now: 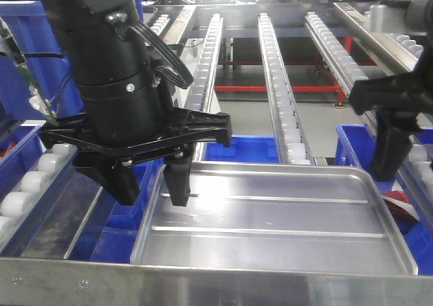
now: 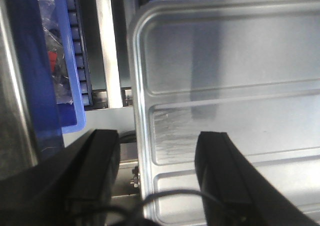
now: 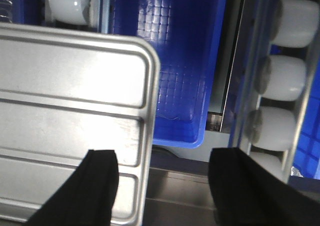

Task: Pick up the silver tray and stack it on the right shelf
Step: 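Lower both grippers toward opposite short edges of the silver tray, then close both grippers on the silver tray's opposite rims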

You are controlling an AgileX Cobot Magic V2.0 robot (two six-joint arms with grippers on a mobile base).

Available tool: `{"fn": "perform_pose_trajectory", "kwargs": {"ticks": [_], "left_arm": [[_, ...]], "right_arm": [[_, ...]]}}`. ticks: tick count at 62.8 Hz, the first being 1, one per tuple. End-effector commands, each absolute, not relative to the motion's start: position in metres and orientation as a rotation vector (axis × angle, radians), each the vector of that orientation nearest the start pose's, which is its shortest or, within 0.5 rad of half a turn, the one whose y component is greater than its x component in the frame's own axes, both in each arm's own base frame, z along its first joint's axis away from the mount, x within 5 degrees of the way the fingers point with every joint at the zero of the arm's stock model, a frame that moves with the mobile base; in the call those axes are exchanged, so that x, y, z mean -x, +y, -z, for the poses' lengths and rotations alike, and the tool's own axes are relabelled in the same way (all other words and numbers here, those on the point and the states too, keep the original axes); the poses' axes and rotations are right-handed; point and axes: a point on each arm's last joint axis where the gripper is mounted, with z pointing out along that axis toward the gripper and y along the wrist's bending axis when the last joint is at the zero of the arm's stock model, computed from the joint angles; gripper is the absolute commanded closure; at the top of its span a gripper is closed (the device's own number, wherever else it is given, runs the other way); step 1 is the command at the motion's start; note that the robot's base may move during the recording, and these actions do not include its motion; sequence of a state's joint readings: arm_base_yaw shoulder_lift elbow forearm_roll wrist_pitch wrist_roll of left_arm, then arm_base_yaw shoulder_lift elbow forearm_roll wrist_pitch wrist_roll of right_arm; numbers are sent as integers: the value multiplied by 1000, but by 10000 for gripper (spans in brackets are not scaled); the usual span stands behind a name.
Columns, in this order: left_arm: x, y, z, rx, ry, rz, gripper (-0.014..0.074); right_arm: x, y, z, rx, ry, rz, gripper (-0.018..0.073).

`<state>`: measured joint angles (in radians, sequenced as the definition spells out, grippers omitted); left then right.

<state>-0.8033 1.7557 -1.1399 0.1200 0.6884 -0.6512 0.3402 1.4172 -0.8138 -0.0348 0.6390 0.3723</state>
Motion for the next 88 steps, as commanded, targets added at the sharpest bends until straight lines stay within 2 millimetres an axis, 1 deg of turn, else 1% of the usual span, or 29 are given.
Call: {"fn": "perform_pose_trajectory", "kwargs": {"ticks": [1,10,18,23,34,40,44,47,49,51,53,57,62,68,71,77,80,85,88], "left_arm": [[-252,-247,-225,-263,2708,325,330],[-257,-243,-226,-233,2703,330,330],[-259,-246,-225,-232,2684,353,330],[-260,-247,-220,-227,2692,357,330],[-262,-250,-202,-217,2758,316,330],[-262,-250,-197,-218,2772,302,333],[-262,-250,-196,-219,2777,296,342],[-262,-250,-196,-222,2777,292,365],[-262,-250,-196,-226,2775,288,384],[-263,-250,-196,-232,2772,282,427],[-263,-249,-196,-237,2769,278,463],[-263,-249,-196,-244,2767,270,518],[-263,-249,-196,-250,2765,263,610],[-263,-249,-196,-250,2765,263,706],[-263,-249,-196,-250,2765,263,688],[-264,-249,-198,-248,2770,256,689],[-264,-249,-201,-250,2779,237,689],[-266,-249,-210,-255,2775,212,689],[-268,-249,-223,-259,2751,208,689]], "right_arm": [[-254,92,-233,6,2650,-211,60],[-260,94,-222,6,2679,-199,60],[-264,95,-209,7,2716,-183,60],[-267,96,-203,7,2730,-178,60],[-271,98,-191,8,2758,-166,60],[-272,98,-187,10,2761,-165,69],[-273,99,-186,10,2757,-167,110],[-274,99,-185,10,2757,-167,181],[-274,99,-184,10,2760,-166,212],[-275,99,-182,10,2766,-163,289],[-275,99,-181,10,2773,-160,344],[-275,99,-177,11,2787,-153,428],[-275,99,-173,14,2807,-143,520],[-275,99,-172,27,2818,-135,501],[-274,99,-172,30,2816,-133,501],[-274,99,-177,32,2801,-138,501],[-273,98,-182,33,2788,-142,501],[-269,96,-196,39,2745,-153,503],[-267,95,-204,43,2719,-159,503]]}}
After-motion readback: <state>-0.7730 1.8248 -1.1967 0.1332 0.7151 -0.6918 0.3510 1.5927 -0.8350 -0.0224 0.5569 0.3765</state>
